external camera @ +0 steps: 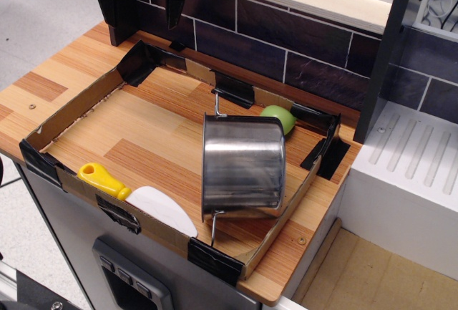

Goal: Upright metal pot

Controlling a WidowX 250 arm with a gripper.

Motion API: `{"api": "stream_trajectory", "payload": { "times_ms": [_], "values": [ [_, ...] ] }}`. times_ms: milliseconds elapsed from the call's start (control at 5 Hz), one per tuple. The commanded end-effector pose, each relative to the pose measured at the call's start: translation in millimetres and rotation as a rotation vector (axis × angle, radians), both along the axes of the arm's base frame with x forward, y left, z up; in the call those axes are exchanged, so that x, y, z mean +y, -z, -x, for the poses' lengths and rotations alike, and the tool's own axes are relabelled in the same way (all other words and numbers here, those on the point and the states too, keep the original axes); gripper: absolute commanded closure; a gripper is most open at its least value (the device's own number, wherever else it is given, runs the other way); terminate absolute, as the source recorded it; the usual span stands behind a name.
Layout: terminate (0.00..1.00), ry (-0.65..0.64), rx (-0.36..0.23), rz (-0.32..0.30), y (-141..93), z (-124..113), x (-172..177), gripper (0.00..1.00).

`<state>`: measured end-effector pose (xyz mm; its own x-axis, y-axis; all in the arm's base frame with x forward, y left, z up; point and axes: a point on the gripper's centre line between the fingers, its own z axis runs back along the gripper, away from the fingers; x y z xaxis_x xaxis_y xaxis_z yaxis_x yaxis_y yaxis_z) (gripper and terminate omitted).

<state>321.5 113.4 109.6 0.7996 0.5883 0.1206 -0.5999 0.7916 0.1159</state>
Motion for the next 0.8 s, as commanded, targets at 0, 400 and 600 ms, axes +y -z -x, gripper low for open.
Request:
{"api": "stream_trajectory", "payload": {
  "times_ms": [0, 400, 600],
  "values": [
    [0.0, 0.0, 0.0, 0.0, 0, 0, 0, 0.0],
    [0.0, 0.105, -0.185, 0.203, -32, 18, -24, 0.0],
    [0.0, 0.169, -0.291, 0.314, -50, 36, -37, 0.0]
  ]
}}
